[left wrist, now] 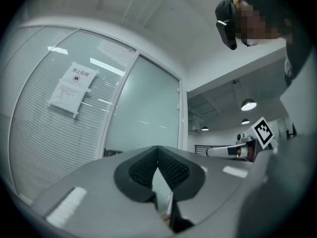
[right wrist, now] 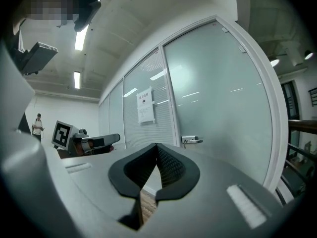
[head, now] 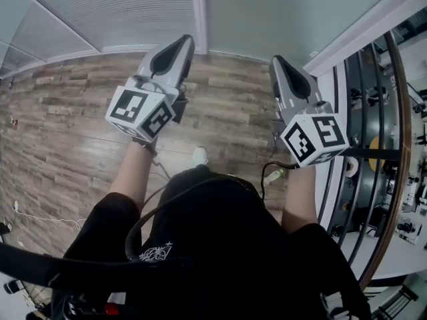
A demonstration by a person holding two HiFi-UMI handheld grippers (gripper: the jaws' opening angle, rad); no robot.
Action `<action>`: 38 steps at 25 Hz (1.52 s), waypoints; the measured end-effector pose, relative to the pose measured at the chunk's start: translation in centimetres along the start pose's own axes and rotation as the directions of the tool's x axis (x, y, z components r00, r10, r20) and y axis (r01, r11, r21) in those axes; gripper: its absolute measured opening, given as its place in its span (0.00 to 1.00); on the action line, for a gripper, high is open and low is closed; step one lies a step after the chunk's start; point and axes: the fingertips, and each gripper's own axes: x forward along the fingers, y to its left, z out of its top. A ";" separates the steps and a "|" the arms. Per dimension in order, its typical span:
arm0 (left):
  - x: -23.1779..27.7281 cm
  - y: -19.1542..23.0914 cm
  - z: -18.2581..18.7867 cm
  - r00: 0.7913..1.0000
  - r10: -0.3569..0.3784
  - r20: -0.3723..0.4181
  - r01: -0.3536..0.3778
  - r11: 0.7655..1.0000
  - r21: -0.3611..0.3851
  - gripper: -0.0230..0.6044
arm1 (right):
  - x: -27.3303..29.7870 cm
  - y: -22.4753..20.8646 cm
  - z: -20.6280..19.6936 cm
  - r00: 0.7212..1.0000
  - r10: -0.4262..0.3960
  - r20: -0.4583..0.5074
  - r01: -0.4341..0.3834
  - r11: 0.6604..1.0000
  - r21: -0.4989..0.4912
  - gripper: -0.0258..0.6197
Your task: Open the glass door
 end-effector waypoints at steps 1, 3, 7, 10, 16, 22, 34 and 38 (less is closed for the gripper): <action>0.1 0.6 -0.1 1.000 -0.003 -0.002 0.003 1.000 -0.001 0.04 | 0.5 0.1 0.0 1.000 -0.005 0.004 0.005 1.000 0.004 0.04; 0.1 1.7 -0.3 1.000 -0.010 -0.005 0.010 1.000 -0.005 0.04 | 1.3 0.2 -0.2 1.000 -0.018 0.003 0.018 1.000 0.009 0.04; 0.3 3.7 -1.0 0.999 -0.034 -0.016 0.033 0.999 -0.028 0.04 | 2.9 0.0 -0.7 0.998 -0.057 -0.007 0.057 0.998 0.012 0.04; -0.1 5.4 -1.2 0.999 -0.042 -0.018 0.041 0.998 -0.051 0.04 | 4.0 0.2 -0.8 0.997 -0.080 -0.005 0.080 0.997 0.022 0.04; -0.5 7.4 -0.9 0.999 -0.034 -0.007 0.033 0.998 -0.056 0.04 | 4.9 0.5 -0.4 0.995 -0.097 -0.006 0.097 0.995 0.027 0.04; 0.5 7.8 -1.9 0.999 -0.039 -0.023 0.038 0.998 -0.058 0.04 | 5.8 0.0 -0.8 0.997 -0.082 -0.003 0.082 0.996 0.034 0.04; 5.0 8.6 -2.9 0.999 -0.028 -0.043 0.026 0.998 -0.050 0.04 | 9.6 -3.8 -1.1 0.999 -0.033 -0.016 0.034 0.998 0.048 0.04; 7.6 9.1 -2.6 0.999 -0.024 -0.038 0.022 0.999 -0.037 0.04 | 11.2 -7.1 -0.3 1.000 -0.015 -0.007 0.016 0.998 0.064 0.04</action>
